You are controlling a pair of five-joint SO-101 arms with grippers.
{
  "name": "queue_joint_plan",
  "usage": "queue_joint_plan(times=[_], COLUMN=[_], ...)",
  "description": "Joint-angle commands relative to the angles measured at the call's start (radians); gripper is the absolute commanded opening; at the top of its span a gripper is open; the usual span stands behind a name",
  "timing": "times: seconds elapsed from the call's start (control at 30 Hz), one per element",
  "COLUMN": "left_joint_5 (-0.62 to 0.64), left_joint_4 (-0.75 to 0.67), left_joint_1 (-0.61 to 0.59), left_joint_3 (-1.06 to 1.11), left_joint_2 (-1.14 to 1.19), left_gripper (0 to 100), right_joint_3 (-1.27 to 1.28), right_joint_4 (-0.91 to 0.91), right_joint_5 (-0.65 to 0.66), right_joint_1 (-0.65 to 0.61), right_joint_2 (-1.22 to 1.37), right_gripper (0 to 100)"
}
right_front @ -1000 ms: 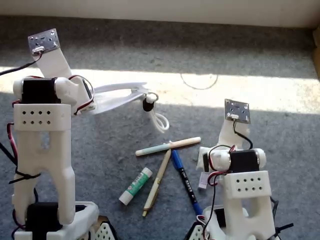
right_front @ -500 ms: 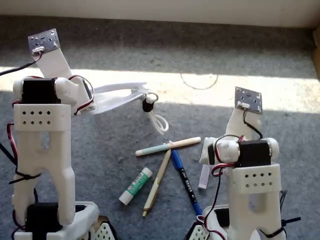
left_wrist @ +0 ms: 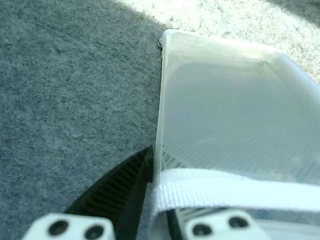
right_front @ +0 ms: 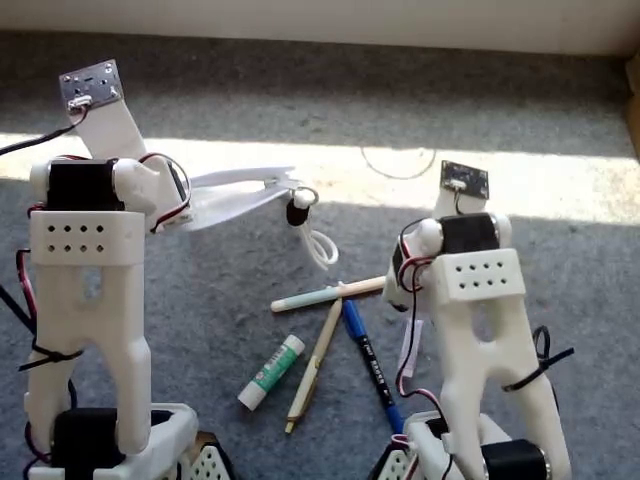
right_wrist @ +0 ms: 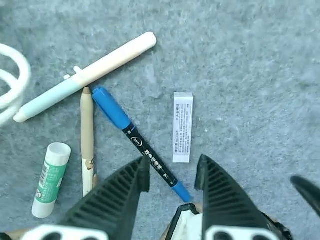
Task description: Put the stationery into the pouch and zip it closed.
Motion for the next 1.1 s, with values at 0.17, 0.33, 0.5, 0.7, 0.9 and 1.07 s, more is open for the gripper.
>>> queue_joint_plan(times=[0.17, 0.33, 0.5, 0.7, 0.9, 1.07], left_joint_5=[0.002, 0.002, 0.002, 0.002, 0.000, 0.000], left_joint_4=[-0.021, -0.021, -0.021, -0.021, -0.021, -0.021], left_joint_1=[-0.024, -0.024, -0.024, -0.024, -0.024, -0.024], left_joint_3=[0.004, 0.004, 0.004, 0.004, 0.004, 0.004], left_joint_2=[0.012, 0.015, 0.015, 0.018, 0.018, 0.018], left_gripper=[3, 3, 3, 3, 3, 3], right_joint_3=[0.081, 0.166, 0.274, 0.355, 0.371, 0.394], right_joint_4=[-0.156, -0.240, -0.361, -0.452, -0.481, -0.483], right_joint_5=[-0.008, -0.008, -0.006, 0.049, 0.117, 0.149], right_joint_1=[-0.012, -0.012, -0.010, 0.004, 0.071, 0.071], right_joint_2=[0.024, 0.030, 0.033, 0.035, 0.035, 0.056], right_gripper=[15.3, 15.3, 15.3, 15.3, 15.3, 15.3])
